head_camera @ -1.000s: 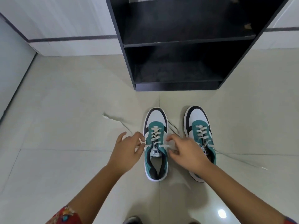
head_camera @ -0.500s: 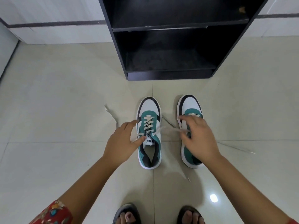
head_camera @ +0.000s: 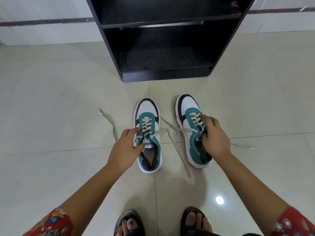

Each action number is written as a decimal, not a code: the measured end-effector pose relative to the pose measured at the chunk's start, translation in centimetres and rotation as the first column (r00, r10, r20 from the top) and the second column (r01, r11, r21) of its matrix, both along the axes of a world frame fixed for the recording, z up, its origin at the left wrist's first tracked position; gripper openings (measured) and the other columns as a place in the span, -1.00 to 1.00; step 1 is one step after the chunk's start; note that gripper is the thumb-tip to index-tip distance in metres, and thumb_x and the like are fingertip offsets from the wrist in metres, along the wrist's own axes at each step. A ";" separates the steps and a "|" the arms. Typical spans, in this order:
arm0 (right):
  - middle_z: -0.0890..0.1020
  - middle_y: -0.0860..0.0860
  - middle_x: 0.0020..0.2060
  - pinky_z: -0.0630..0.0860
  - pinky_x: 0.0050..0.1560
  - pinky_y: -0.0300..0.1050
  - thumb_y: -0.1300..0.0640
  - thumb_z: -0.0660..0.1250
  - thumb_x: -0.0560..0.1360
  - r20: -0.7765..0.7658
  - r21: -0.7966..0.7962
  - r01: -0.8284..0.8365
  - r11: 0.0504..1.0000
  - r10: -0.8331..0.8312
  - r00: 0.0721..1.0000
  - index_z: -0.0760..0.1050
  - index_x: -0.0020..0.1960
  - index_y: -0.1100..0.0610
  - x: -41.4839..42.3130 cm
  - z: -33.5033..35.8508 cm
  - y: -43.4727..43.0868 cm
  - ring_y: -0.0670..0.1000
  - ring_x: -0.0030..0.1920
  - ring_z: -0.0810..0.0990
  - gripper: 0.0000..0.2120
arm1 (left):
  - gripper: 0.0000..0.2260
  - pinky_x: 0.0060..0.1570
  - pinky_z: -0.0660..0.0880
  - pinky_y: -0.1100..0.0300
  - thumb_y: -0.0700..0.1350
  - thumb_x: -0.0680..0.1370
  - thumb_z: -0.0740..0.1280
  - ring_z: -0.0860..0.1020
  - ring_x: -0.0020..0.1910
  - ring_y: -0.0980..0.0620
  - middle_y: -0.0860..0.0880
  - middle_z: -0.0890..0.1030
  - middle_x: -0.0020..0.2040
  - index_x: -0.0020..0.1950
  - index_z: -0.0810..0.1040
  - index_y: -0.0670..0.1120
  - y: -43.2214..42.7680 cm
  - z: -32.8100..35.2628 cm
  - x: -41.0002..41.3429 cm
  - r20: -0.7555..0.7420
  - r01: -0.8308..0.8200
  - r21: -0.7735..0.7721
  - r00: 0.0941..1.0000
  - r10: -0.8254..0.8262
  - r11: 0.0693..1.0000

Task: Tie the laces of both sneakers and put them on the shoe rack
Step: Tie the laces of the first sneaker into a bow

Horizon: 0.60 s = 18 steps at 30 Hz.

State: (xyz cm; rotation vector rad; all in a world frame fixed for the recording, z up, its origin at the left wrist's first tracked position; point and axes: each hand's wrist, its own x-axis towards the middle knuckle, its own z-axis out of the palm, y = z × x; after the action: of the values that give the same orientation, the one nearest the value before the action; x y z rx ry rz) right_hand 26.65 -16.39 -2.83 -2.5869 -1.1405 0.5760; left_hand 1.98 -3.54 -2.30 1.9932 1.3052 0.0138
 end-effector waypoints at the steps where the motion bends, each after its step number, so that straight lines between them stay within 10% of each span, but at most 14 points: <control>1: 0.34 0.07 0.38 0.44 -0.23 0.01 0.28 0.15 0.44 0.029 -0.012 0.022 1.000 -0.022 0.999 0.17 0.41 -0.05 0.3 -0.1 0.0 0.25 -0.02 0.55 -0.42 | -0.53 -0.10 0.43 0.19 0.01 0.50 0.34 0.62 -0.22 0.04 0.03 0.40 0.36 0.38 0.31 0.08 -0.1 0.1 0.0 0.007 -0.004 -0.001 1.000 0.004 1.000; 8: 0.28 0.16 0.42 0.40 0.07 0.16 0.22 0.22 0.42 0.088 -0.143 0.066 0.988 -0.053 0.995 0.08 0.46 0.08 0.8 0.6 0.6 0.28 0.26 0.39 -0.35 | -0.56 -0.20 0.41 0.28 0.00 0.51 0.33 0.58 -0.22 0.15 0.04 0.41 0.34 0.37 0.33 0.08 -0.6 0.5 -0.6 0.078 -0.016 -0.038 0.997 0.019 0.999; 12: 0.32 0.18 0.42 0.29 0.37 0.20 0.31 0.25 0.33 0.226 0.006 -0.240 0.971 0.232 0.946 0.22 0.43 0.15 -2.4 2.4 2.2 0.22 0.43 0.26 -0.33 | -0.62 -0.18 0.43 0.27 0.03 0.54 0.28 0.58 -0.16 0.12 0.06 0.44 0.31 0.35 0.37 0.06 -0.8 0.6 -0.8 0.083 -0.020 -0.025 0.996 0.022 0.999; 18: 0.56 0.01 0.23 0.37 0.32 0.05 0.13 0.19 0.47 -0.008 0.097 -0.564 0.820 0.567 0.823 0.37 0.35 0.01 -8.2 2.0 5.5 0.06 0.27 0.47 -0.56 | -0.77 -0.08 0.52 0.19 0.02 0.59 0.18 0.57 -0.12 0.12 0.12 0.57 0.16 0.19 0.52 0.09 -0.3 0.8 -1.4 0.068 -0.019 0.068 0.998 0.014 0.998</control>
State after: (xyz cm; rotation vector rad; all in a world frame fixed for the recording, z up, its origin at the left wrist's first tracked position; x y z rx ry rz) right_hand 18.47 -10.90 -0.80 -2.1226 -1.8926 0.6626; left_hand 0.58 -3.87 -1.51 2.0215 1.2937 0.1341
